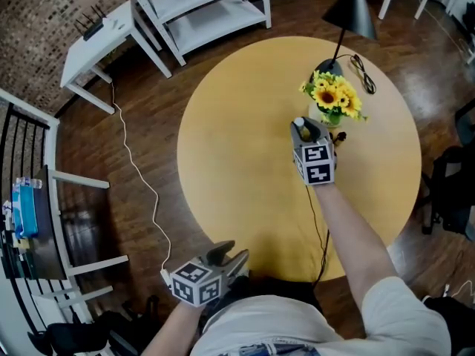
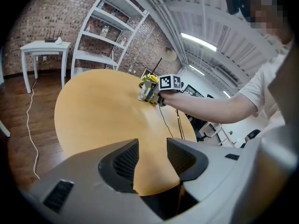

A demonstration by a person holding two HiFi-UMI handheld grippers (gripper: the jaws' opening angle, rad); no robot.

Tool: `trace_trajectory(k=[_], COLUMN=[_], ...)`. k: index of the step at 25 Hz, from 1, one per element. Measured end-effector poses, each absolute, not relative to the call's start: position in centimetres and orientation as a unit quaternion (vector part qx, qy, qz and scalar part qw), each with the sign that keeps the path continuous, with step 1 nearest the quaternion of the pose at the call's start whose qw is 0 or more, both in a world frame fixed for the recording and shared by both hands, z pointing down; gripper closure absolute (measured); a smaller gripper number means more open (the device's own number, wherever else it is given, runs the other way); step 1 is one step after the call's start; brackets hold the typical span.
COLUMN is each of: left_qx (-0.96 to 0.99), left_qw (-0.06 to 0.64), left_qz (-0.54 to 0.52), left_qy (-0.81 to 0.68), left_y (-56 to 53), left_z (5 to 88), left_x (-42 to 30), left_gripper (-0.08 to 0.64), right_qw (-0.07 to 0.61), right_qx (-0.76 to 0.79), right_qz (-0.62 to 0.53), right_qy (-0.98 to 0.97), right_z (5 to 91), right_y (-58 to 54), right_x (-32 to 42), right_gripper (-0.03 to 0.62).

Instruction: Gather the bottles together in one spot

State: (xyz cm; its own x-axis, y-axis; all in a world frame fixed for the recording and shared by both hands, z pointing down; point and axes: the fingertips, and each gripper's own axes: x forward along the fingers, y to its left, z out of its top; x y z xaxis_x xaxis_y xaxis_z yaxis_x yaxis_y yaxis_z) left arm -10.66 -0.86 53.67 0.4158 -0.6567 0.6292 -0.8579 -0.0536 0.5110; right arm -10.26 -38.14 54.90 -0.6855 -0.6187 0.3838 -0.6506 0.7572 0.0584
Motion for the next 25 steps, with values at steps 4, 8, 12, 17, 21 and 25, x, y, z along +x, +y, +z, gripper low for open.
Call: trace_trajectory(k=[4, 8, 12, 17, 21, 25], left_qx=[0.718, 0.719, 0.719, 0.721, 0.723, 0.725], left_qw=[0.445, 0.450, 0.453, 0.452, 0.452, 0.446], left_qz=[0.107, 0.103, 0.100, 0.102, 0.106, 0.111], left_qy=[-0.524, -0.520, -0.518, -0.515, -0.512, -0.513], left_y=[-1.0, -1.2, -1.3, -1.4, -1.3, -1.4], left_z=[53.8, 54.3, 54.4, 54.4, 54.5, 54.5], left_x=[-10.3, -10.0, -9.9, -9.9, -9.6, -9.5], left_gripper=[0.367, 0.367, 0.368, 0.367, 0.367, 0.368], right_qw=[0.185, 0.185, 0.190, 0.191, 0.187, 0.175], right_qx=[0.353, 0.351, 0.353, 0.347, 0.344, 0.338], right_qz=[0.039, 0.034, 0.024, 0.015, 0.005, -0.017], right_qy=[-0.916, -0.917, -0.916, -0.918, -0.920, -0.925], right_z=[55.2, 55.2, 55.2, 54.7, 53.9, 52.1], right_y=[-38.8, -38.7, -38.7, -38.6, -38.4, -37.6], right_x=[-10.3, -10.3, -10.0, -9.8, -9.4, -8.8], right_gripper=[0.465, 0.459, 0.445, 0.413, 0.409, 0.390])
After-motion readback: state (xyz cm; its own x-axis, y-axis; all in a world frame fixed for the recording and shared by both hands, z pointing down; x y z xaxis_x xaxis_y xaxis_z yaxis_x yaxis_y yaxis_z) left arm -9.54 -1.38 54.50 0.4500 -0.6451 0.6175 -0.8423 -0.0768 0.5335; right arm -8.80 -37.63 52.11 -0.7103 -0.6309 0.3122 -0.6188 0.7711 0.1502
